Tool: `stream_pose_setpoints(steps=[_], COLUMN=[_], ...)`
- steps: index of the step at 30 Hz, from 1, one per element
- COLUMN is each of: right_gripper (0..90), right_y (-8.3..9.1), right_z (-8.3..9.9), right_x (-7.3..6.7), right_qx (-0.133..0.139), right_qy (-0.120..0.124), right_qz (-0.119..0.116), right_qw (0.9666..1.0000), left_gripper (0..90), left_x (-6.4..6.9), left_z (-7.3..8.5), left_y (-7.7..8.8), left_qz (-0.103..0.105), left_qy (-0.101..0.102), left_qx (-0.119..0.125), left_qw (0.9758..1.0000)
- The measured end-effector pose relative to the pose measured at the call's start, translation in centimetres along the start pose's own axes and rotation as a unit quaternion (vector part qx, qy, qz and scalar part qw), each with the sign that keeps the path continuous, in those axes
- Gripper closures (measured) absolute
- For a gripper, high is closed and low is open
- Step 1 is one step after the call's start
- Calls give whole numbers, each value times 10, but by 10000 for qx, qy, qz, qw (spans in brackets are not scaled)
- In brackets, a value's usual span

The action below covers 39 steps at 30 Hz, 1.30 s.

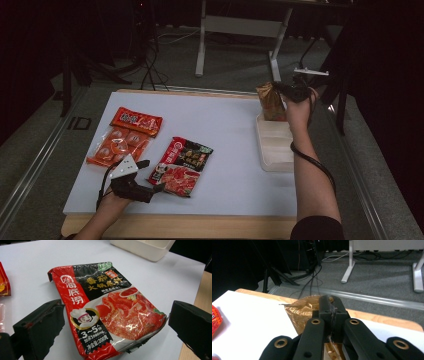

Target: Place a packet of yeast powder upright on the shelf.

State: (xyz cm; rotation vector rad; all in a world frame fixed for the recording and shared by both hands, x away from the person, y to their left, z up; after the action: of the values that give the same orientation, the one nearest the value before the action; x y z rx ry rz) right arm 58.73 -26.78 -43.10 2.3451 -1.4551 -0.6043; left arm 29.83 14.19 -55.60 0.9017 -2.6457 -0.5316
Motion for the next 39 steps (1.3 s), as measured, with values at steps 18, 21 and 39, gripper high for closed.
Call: stream_pose_setpoints(steps=[18,21,39], right_gripper=[881,861,421], right_y=[21,22,63], right_z=[21,21,8], right_x=[27,29,-23], right_qx=[-142,-150,239], right_qy=[22,-10,429], right_qz=[464,509,106], right_qw=[9988,9986,9987], left_gripper=[1,1,1], left_x=[1,1,3], left_z=[-1,-1,-2], left_y=[-1,-1,1], left_qz=[25,31,37], left_qy=[-2,-11,-34], left_qx=[31,28,62], left_qw=[10000,10000,10000])
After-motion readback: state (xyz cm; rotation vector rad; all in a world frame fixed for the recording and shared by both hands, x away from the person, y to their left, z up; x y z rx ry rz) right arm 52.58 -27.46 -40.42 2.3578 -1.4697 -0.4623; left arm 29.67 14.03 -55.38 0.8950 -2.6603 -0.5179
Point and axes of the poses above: each handheld gripper's, and its own axes: y roughly backward along the jaws, z roughly out of its underside, x roughly to its right, the point moved 8 cm from there along -y, roughly forward along the jaws, and after that the axes turned 2 degrees about z, right-handed, at the moved point
